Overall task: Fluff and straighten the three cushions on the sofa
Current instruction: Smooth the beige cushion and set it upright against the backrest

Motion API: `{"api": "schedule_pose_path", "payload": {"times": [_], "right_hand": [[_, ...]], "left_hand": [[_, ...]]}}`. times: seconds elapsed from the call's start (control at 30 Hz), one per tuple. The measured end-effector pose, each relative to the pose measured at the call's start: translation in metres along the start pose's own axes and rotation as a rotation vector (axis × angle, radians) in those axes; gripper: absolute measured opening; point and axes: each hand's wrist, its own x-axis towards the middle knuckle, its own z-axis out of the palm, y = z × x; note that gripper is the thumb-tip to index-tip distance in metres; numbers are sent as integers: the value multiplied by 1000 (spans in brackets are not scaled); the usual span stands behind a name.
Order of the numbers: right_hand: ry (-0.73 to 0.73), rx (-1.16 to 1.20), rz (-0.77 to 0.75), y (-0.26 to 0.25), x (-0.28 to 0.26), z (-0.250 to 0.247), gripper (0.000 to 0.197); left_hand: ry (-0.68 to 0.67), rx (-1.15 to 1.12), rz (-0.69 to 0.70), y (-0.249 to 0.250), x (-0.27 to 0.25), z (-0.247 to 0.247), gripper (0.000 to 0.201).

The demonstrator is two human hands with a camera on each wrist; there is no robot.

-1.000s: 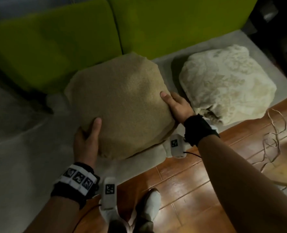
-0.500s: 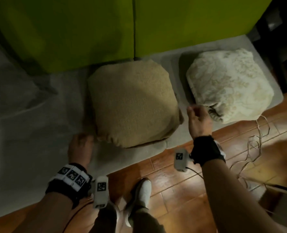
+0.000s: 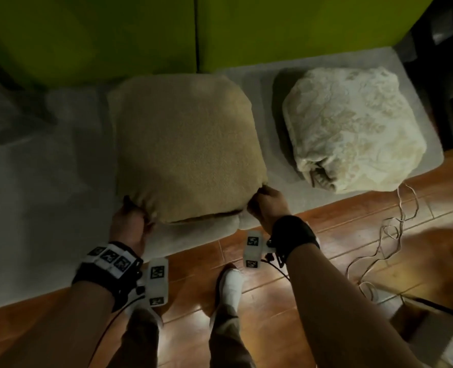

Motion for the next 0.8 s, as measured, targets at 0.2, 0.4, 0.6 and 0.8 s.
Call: {"api": "schedule_pose_path", "payload": {"times": [0.2,0.4,0.6,0.8], "right_hand": [[-22,136,148,-8,18,-16,28],[21,-49,113,-22,31,-24,26],[-121,-1086,-399,-30,24,-78,20],[-114,-1287,-235,-20,24,-111,42]], "left_hand": [[-48,-85,-4,-3,-1,3,33],[-93,-140,-61,15,-14,4,32],[2,-91,-112,25,-14,-5,25],[-74,-18,-141,10,-18,-8,21]]}}
